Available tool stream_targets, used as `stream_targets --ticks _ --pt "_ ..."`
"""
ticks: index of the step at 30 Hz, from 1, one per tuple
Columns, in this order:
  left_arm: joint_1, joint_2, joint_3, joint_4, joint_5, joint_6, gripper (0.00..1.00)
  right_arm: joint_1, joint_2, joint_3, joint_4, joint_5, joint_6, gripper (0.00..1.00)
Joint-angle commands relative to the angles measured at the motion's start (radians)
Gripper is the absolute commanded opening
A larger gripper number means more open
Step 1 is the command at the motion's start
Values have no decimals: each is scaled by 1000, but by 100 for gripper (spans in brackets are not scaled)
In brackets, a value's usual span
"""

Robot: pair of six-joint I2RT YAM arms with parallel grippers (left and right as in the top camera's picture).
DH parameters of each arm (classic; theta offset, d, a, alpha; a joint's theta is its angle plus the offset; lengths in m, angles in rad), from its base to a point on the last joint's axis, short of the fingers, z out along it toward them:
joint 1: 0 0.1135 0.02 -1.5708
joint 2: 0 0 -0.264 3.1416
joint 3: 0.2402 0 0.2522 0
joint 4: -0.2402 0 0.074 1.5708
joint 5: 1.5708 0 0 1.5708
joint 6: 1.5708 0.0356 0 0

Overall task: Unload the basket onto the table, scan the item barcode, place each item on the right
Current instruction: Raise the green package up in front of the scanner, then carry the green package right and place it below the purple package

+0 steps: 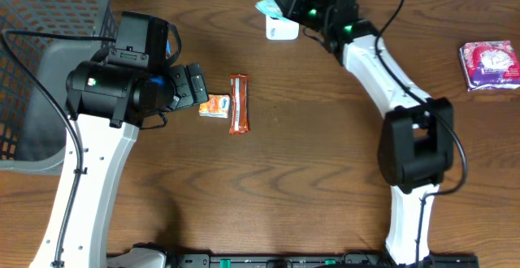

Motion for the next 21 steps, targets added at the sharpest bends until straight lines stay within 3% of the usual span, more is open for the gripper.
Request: stream_targets --ticks 1,8,14,18,21 --pt "3 -2 13 0 -6 10 98 8 86 11 50 5 124 9" --pt "3 -2 13 0 -6 9 98 -26 131 12 74 3 114 7" --pt "3 -2 13 0 -6 10 98 -98 82 43 43 -124 64 3" --pt "3 -2 13 0 -6 9 98 -175 -13 51 -138 -109 -29 5" --pt "3 -2 13 0 -6 9 98 -247 -118 52 -406 69 -143 4"
